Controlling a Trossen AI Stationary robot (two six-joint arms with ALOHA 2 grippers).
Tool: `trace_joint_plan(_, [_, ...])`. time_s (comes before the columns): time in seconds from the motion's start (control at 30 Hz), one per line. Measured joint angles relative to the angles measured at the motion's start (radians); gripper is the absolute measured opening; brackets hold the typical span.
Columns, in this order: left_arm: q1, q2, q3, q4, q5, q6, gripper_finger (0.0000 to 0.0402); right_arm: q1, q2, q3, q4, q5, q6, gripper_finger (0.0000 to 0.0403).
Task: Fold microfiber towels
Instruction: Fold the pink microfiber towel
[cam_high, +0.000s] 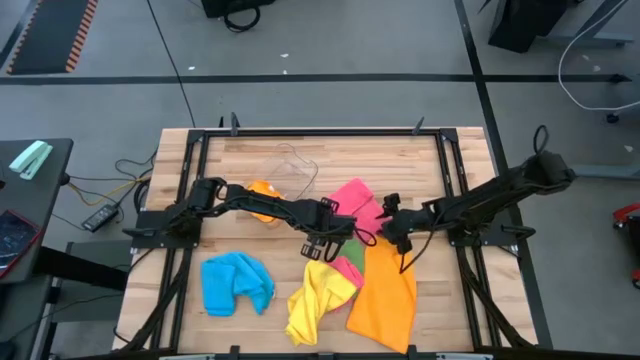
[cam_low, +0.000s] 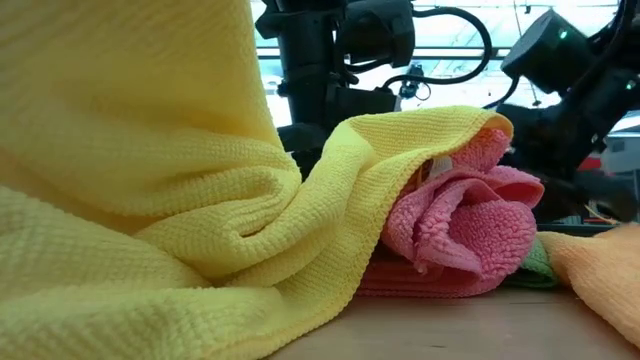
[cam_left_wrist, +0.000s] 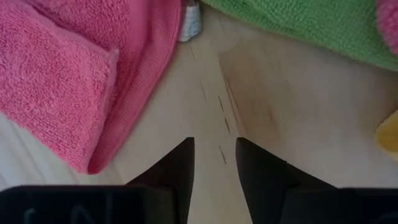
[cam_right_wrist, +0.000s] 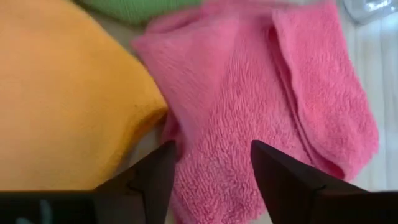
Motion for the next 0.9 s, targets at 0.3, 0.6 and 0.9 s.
trace_joint_plan(0.3, [-0.001, 0.0, 0.0, -0.014, 0.0, 0.0, 0.0126, -0.001, -0.024, 0.002, -0.002, 0.03, -0.017, 0.0246])
trace_joint_plan(0.6, [-0.001, 0.0, 0.0, -0.02, 0.0, 0.0, 0.0118, 0.006, -0.056, 0.037, -0.128, -0.017, -0.004, 0.0246])
trace_joint_plan(0.9, [-0.001, 0.0, 0.0, -0.019, 0.0, -0.001, 0.0115, 0.067, 0.02, 0.046, -0.13, 0.037, -0.051, 0.0244])
